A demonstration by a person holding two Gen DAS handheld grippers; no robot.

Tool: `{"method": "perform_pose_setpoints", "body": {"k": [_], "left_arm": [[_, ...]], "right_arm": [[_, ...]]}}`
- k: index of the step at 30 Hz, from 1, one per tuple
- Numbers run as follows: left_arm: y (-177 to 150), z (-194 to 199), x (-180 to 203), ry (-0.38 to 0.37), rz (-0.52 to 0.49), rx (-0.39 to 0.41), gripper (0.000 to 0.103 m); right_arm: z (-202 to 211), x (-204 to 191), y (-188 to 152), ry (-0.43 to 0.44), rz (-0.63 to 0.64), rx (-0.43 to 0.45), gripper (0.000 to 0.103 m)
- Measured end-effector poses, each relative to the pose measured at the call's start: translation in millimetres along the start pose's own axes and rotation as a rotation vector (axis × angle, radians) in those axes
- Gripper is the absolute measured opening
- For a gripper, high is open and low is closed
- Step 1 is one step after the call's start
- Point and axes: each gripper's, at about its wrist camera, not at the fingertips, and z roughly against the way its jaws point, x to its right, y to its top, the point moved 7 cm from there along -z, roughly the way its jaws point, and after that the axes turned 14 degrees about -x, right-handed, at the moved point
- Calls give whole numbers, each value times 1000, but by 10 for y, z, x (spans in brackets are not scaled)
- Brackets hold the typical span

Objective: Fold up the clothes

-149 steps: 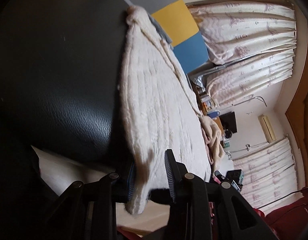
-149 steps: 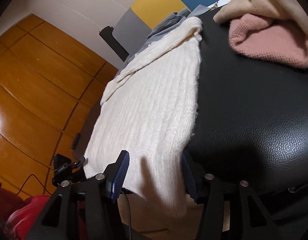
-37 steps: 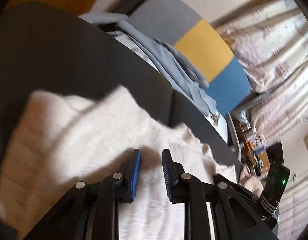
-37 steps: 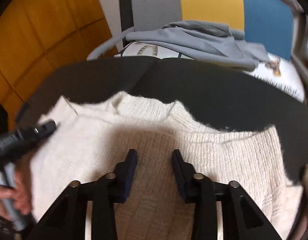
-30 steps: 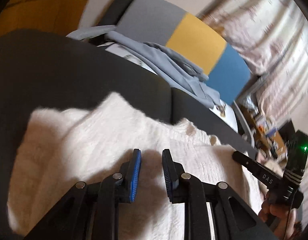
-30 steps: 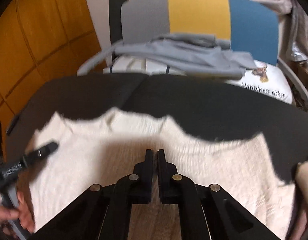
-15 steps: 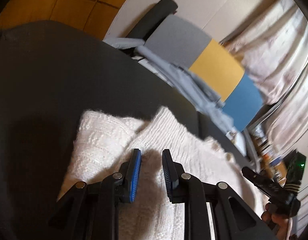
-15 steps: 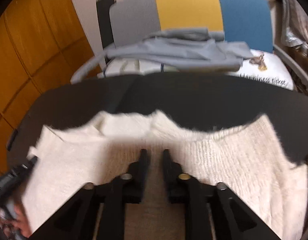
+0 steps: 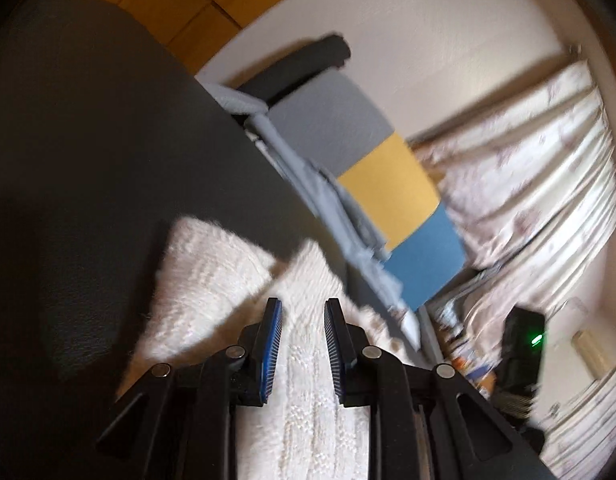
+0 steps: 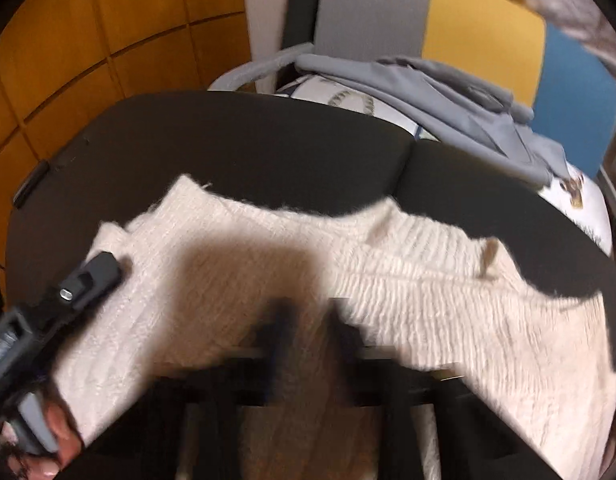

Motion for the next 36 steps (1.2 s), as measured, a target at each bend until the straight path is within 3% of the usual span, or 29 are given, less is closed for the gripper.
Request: {"method": "perform_pose_setpoints", "body": {"k": [3,5,9,13,15,17,20,23,26,29,32,33,34,36], "left_arm": [[18,70,-45,-45,23,41,21],[24,68,-44,-44,20,45,21],[37,68,-28,-39,1,55,21],[30,76,-13,-19,-11,61,21],[9,92,21,30,-21,53,21],[-38,45,141,116,-43,3,22],[-59,-103,512,80,-79,-68,22],[22,-318,785,134,-126,-95,22],[29,-686,856,153,-120,-216,22],[-54,-997,647,219,-111,-291,23],[-141,-1023,540,179,-145,-262,17],[-146,-1006,525,154,-131,-255,17],[-155,-1006,512,142,-124,-252,17],[-181,-1008,519,143,-130,-240,17]], "right_arm": [[55,48,45,7,-25,42,5],[146,63,129,6,-46,85,5],[55,55,230,-15,-36,89,5],[-175,73,214,-26,-35,76,4],[-232,95,209,-12,-43,78,5],[-254,135,204,41,-60,69,5],[-258,187,160,121,-99,73,5],[-249,167,140,114,-97,78,5],[-238,179,137,129,-101,79,6],[-207,230,138,171,-119,77,7],[168,449,20,194,-185,167,23],[310,542,-38,198,-200,205,35],[432,682,-115,163,-210,231,44],[592,985,-260,67,-227,243,44]]}}
